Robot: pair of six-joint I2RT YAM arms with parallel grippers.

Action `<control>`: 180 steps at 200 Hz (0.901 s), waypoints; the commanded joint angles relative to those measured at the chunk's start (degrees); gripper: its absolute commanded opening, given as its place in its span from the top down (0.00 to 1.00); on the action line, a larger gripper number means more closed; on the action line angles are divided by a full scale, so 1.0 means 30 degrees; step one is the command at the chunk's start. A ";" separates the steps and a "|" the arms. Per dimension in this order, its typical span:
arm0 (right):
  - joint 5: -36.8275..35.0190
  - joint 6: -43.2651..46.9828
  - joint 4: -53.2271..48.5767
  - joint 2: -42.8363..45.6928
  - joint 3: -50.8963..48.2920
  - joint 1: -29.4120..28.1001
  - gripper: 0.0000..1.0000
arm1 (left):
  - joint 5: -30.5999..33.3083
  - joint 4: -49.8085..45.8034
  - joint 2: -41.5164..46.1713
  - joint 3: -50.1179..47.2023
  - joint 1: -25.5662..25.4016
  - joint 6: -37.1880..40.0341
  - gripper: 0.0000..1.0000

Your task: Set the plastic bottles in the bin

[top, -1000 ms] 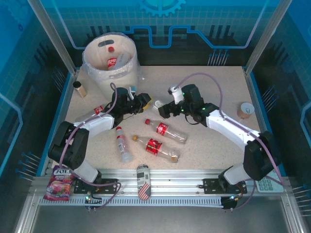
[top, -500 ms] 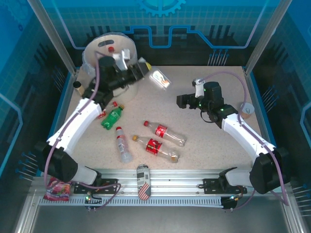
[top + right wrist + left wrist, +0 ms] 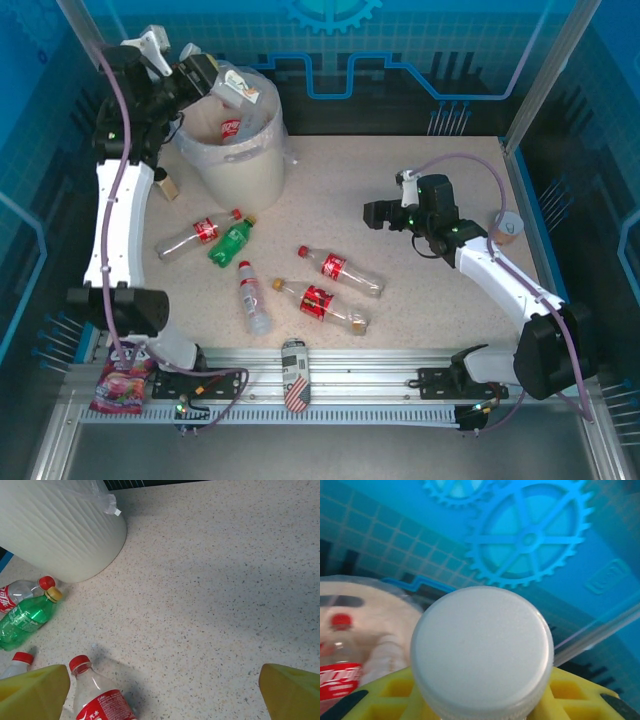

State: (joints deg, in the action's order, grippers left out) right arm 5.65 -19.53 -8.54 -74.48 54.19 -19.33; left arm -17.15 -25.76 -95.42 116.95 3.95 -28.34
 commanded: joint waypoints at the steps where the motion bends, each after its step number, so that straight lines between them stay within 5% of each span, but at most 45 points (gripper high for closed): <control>1: 0.0561 -0.0199 0.0070 0.0112 -0.0226 0.0087 0.02 | 0.1027 -0.3065 -0.1335 0.1433 0.0338 0.2019 0.62; 48: 0.0638 0.0085 -0.0391 0.0319 -0.0384 0.0086 0.02 | 0.2572 -0.4447 -0.3467 0.3160 0.0422 0.3410 0.62; 149: 0.0697 -0.0103 -0.0176 -0.0218 -0.0662 0.0068 0.02 | 0.2083 -0.9689 -0.9113 0.9145 0.0421 0.5921 0.55; 180: 0.0775 -0.0257 0.0089 -0.0481 -0.0769 0.0061 0.02 | 0.1585 -1.0276 -0.9753 0.9360 0.0413 0.6467 0.42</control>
State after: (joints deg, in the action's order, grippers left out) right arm 6.72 -19.53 -9.37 -74.89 52.34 -19.33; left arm -10.24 -52.03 -122.89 143.04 4.78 -11.51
